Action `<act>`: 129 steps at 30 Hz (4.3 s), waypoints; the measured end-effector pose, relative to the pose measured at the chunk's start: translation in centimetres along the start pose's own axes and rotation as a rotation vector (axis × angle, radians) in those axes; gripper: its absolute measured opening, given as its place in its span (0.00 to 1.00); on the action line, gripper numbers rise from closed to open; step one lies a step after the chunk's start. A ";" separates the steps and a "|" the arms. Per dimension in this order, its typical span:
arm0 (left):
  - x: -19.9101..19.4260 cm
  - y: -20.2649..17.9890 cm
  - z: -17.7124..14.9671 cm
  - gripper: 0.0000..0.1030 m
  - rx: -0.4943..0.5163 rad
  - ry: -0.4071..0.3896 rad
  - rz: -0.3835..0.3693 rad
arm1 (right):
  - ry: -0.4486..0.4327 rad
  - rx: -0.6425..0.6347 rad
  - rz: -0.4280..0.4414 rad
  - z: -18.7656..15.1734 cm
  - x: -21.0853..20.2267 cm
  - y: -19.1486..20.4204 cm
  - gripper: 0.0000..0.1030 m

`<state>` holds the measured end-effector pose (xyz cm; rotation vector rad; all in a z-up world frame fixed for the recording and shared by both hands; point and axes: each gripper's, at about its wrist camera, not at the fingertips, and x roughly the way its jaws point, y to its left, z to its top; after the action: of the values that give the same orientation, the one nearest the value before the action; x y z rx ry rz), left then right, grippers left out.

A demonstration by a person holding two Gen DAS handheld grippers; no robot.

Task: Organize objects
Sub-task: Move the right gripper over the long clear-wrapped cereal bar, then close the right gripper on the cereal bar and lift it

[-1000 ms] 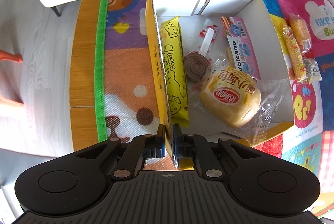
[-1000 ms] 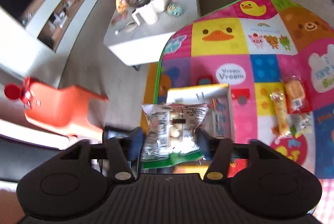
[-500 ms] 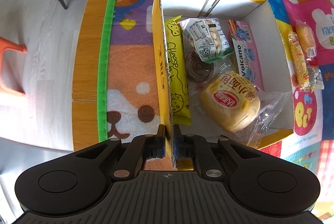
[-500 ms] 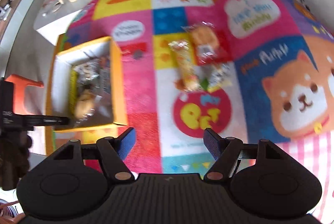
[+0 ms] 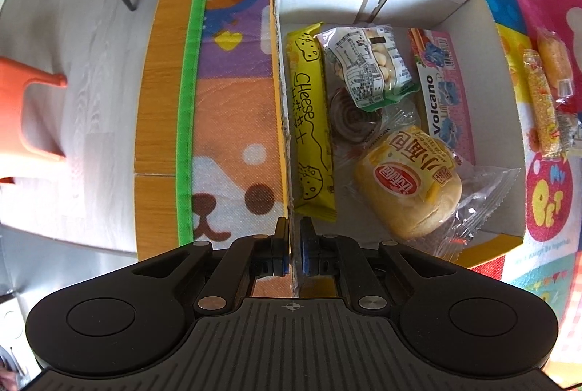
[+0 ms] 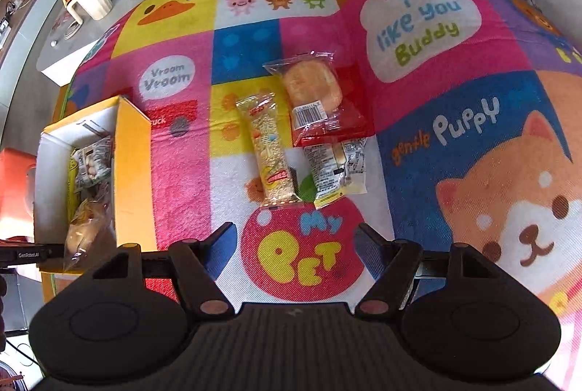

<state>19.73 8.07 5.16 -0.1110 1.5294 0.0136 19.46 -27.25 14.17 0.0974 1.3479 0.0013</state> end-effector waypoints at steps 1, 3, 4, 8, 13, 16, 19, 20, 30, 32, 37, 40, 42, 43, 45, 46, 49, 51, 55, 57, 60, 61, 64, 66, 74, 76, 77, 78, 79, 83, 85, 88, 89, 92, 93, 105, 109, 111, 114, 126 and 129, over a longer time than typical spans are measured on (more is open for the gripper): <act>0.0 0.0 0.0 0.08 -0.005 0.002 0.003 | 0.005 0.000 -0.005 0.1 0.4 -0.3 0.70; 0.1 0.0 0.1 0.08 -0.016 0.005 0.009 | 0.019 0.002 -0.009 0.1 1.1 -1.0 0.70; 0.1 -0.1 0.2 0.08 -0.020 0.006 0.012 | 0.026 0.004 -0.009 0.1 1.5 -1.3 0.70; 0.0 -0.3 0.2 0.08 -0.028 0.007 0.018 | 0.053 0.004 -0.016 0.0 2.8 -2.4 0.70; -0.1 -0.2 0.1 0.08 -0.057 0.005 0.013 | 0.063 -0.001 -0.030 -0.2 4.0 -2.7 0.70; -0.1 0.1 -0.1 0.08 -0.064 -0.006 0.009 | 0.058 -0.039 -0.024 0.2 4.4 -2.0 0.70; -0.4 0.2 -0.4 0.08 -0.063 -0.018 0.006 | 0.054 -0.081 -0.011 0.9 5.1 -0.9 0.70; -0.5 0.2 -0.4 0.08 -0.062 -0.023 0.006 | 0.053 -0.095 -0.008 1.3 5.4 -0.4 0.70; -1.3 -0.5 -1.2 0.08 -0.050 -0.067 0.021 | 0.038 -0.200 -0.041 5.4 10.2 4.4 0.49; -1.5 -0.3 -1.3 0.08 -0.055 -0.070 0.008 | 0.063 -0.190 -0.058 5.6 11.4 5.0 0.41; -1.5 0.2 -1.7 0.08 -0.059 -0.074 -0.022 | 0.107 -0.179 -0.039 3.8 11.4 6.7 0.30; -1.3 0.5 -1.9 0.08 -0.059 -0.062 -0.036 | 0.150 -0.212 0.000 0.8 10.8 8.4 0.30; -1.2 0.6 -2.1 0.08 -0.054 -0.058 -0.041 | 0.175 -0.230 0.019 -1.8 10.4 9.5 0.30; -1.2 0.6 -2.2 0.08 -0.049 -0.055 -0.043 | 0.194 -0.229 0.031 -2.9 10.2 9.9 0.30; -1.1 0.6 -2.2 0.08 -0.035 -0.049 -0.047 | 0.236 -0.211 0.062 -5.0 9.9 10.3 0.30; -1.0 0.6 -2.2 0.08 -0.030 -0.047 -0.049 | 0.252 -0.205 0.069 -5.8 9.7 10.4 0.30; -0.8 0.8 -1.9 0.08 -0.041 -0.046 -0.058 | 0.273 -0.213 0.060 -7.4 9.2 10.6 0.30; -0.7 0.9 -1.9 0.07 -0.050 -0.045 -0.062 | 0.270 -0.243 0.041 -7.7 9.0 10.7 0.31; -0.8 0.6 -1.8 0.07 -0.047 -0.049 -0.049 | 0.277 -0.261 0.010 -6.8 9.6 10.9 0.31; -0.9 0.6 -1.8 0.07 -0.061 -0.054 -0.046 | 0.283 -0.265 0.000 -5.6 10.2 11.0 0.31; -0.9 0.6 -1.7 0.07 -0.071 -0.054 -0.042 | 0.252 -0.271 -0.016 -3.5 10.2 11.7 0.31; -0.9 0.5 -1.7 0.07 -0.065 -0.055 -0.039 | 0.238 -0.268 -0.022 -2.8 10.2 11.7 0.31; -0.9 0.6 -1.9 0.07 -0.062 -0.056 -0.037 | 0.214 -0.236 -0.034 -0.7 10.2 11.4 0.30; -0.9 0.7 -1.9 0.07 -0.073 -0.057 -0.040 | 0.217 -0.225 -0.045 -0.3 10.4 11.1 0.31; -0.4 0.7 -2.0 0.07 -0.057 -0.051 -0.044 | 0.216 -0.217 -0.027 -3.6 9.9 9.5 0.35; -0.4 0.6 -2.0 0.07 -0.047 -0.051 -0.042 | 0.226 -0.208 -0.011 -5.0 9.8 8.6 0.35; -0.4 0.6 -2.0 0.07 -0.040 -0.050 -0.042 | 0.229 -0.202 -0.002 -6.0 9.5 8.1 0.37; -0.4 0.6 -2.1 0.07 -0.036 -0.049 -0.044 | 0.231 -0.194 0.008 -6.6 9.2 7.7 0.43; -0.4 0.7 -2.1 0.07 -0.036 -0.046 -0.048 | 0.231 -0.183 0.016 -7.1 8.9 7.2 0.46; -0.3 0.8 -2.0 0.07 -0.042 -0.040 -0.053 | 0.237 -0.151 -0.006 -9.3 8.3 5.4 0.52; -0.3 0.7 -1.9 0.07 -0.038 -0.038 -0.049 | 0.229 -0.136 -0.016 -10.0 7.9 4.4 0.52; -0.2 0.6 -1.8 0.07 -0.038 -0.035 -0.045 | 0.178 -0.174 -0.023 -10.4 6.6 3.9 0.52; -0.1 0.6 -1.7 0.07 -0.040 -0.034 -0.046 | 0.156 -0.203 -0.024 -10.4 6.1 4.1 0.52; 0.0 0.6 -1.7 0.07 -0.046 -0.035 -0.046 | 0.098 -0.304 -0.034 -9.5 5.2 5.6 0.52; -0.1 0.6 -1.7 0.07 -0.048 -0.035 -0.045 | 0.093 -0.325 -0.034 -8.4 5.1 6.3 0.52; 0.3 0.3 -1.5 0.07 -0.052 -0.031 -0.029 | 0.123 -0.380 -0.006 -3.5 10.2 10.6 0.44; 0.3 0.0 -0.8 0.07 -0.066 -0.035 -0.065 | 0.130 -0.366 -0.001 -3.5 9.8 10.5 0.31; 0.2 -0.7 -0.4 0.08 -0.045 -0.041 -0.077 | 0.137 -0.360 0.000 -3.5 9.7 10.5 0.27; 0.2 -1.7 0.3 0.08 -0.001 -0.053 -0.077 | 0.150 -0.346 -0.010 -3.5 9.6 10.6 0.27; 0.1 -1.6 0.3 0.09 0.060 -0.052 -0.082 | 0.217 -0.128 0.126 -7.2 -1.1 9.8 0.27; 0.0 -1.2 0.3 0.09 0.065 -0.047 -0.098 | 0.194 -0.138 0.131 -7.5 -4.5 10.8 0.27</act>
<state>20.07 6.93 5.26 -0.1328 1.4748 -0.1111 11.75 -16.27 17.72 0.0705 1.5285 0.2191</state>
